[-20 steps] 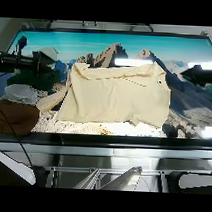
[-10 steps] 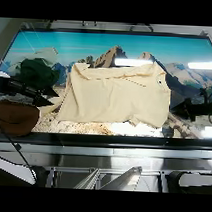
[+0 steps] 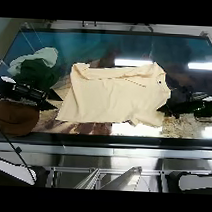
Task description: Fold the shirts.
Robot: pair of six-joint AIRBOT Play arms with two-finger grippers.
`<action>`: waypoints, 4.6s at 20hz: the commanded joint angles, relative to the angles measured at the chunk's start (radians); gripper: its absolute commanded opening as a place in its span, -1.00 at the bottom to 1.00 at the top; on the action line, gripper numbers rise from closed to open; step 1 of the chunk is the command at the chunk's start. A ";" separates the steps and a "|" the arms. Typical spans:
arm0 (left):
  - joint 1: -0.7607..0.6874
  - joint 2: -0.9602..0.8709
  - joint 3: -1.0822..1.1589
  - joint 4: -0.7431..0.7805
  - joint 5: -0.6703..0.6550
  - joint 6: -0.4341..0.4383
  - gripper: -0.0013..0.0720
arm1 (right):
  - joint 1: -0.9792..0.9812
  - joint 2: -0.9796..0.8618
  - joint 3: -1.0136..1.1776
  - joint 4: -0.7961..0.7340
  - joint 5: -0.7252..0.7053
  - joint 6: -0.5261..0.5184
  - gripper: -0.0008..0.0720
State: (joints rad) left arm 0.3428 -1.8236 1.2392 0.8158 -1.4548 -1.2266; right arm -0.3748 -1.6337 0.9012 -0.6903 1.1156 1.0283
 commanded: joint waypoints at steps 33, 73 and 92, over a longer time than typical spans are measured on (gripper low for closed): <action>0.560 0.946 0.008 -1.216 -0.376 0.313 -0.91 | -0.533 0.799 0.407 0.956 0.403 -0.140 -0.92; -0.122 -0.469 0.745 -0.069 -0.259 -0.058 -0.97 | -0.062 -0.298 0.515 0.066 0.087 -0.163 -0.91; 0.061 -0.126 0.533 -0.030 -0.307 -0.094 0.97 | -0.136 0.134 0.236 -0.432 0.317 0.320 -0.18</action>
State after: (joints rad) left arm 0.3542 -2.0590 1.8912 0.7868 -1.7809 -1.3720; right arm -0.4881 -1.6154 1.2804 -1.0420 1.3899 1.2297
